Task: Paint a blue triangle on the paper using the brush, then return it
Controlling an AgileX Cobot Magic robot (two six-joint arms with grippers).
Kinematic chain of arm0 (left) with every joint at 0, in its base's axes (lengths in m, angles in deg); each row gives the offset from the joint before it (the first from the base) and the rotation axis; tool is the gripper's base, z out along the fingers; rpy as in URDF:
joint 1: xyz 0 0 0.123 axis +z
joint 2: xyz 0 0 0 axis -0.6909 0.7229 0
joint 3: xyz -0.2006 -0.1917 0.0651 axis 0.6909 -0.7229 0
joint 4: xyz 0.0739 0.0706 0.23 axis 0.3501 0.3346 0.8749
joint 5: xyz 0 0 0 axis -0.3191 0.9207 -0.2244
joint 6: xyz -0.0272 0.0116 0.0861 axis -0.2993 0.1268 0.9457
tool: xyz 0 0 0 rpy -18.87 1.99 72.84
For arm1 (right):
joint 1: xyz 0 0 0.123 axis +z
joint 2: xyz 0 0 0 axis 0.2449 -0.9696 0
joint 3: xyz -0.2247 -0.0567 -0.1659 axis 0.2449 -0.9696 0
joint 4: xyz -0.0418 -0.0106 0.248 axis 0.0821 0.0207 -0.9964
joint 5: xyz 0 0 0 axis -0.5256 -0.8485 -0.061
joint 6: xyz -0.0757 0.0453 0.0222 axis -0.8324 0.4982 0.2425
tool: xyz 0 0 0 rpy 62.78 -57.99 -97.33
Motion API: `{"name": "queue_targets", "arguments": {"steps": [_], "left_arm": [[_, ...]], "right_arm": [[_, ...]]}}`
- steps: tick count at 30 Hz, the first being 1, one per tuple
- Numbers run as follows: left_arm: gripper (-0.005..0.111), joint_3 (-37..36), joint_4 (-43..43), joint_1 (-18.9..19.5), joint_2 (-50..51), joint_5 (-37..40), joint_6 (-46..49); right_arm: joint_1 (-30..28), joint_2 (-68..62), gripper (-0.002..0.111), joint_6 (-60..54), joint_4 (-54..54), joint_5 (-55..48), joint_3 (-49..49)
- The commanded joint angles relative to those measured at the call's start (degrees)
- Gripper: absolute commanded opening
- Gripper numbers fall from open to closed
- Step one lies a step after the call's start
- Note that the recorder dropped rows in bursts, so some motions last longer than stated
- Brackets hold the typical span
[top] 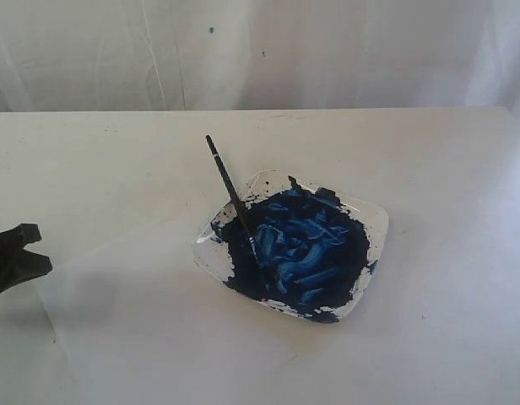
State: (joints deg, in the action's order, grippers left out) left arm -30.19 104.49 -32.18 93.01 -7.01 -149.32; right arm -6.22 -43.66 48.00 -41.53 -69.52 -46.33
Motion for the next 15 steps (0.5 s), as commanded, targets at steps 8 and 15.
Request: {"name": "queue_targets", "arguments": {"steps": [8, 15], "left_arm": [[0.0, 0.14, -1.92, -0.26, 2.6, -1.59, 0.05], [0.0, 0.14, -3.16, -0.26, 5.03, -0.6, 3.06]], "right_arm": [[0.04, 0.27, 0.0, 0.15, -0.01, -0.24, -0.14], [0.04, 0.27, 0.0, 0.15, -0.01, -0.24, -0.14]]}}
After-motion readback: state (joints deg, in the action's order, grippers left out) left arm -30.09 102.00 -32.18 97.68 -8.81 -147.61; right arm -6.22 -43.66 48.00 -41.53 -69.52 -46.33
